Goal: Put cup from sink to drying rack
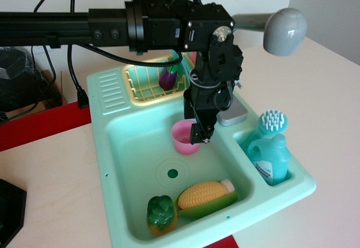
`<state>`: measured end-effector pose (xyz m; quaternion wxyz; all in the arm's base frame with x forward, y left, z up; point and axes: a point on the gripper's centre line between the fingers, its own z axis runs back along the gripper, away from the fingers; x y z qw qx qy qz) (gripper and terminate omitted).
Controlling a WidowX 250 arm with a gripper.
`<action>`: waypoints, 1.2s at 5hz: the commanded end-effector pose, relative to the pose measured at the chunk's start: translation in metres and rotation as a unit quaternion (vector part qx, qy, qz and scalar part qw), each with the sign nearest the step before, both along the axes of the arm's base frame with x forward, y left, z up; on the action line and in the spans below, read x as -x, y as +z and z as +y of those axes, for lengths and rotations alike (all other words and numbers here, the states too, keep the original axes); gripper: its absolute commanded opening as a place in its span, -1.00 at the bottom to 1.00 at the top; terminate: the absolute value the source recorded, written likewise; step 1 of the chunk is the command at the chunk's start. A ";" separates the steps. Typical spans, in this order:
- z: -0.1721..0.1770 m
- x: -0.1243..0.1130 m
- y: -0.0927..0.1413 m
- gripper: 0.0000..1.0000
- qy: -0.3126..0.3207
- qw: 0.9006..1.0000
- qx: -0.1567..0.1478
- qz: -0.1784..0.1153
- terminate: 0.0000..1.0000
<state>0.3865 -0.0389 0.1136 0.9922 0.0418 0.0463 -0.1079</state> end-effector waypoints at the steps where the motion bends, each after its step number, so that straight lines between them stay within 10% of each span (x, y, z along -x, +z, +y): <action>1: 0.000 0.000 0.000 1.00 0.000 1.000 0.000 0.000 -1.00; 5: -0.028 0.009 -0.026 1.00 -0.005 0.999 0.033 0.020 -1.00; 6: -0.024 0.016 -0.032 -1.00 0.003 1.000 0.027 0.008 -1.00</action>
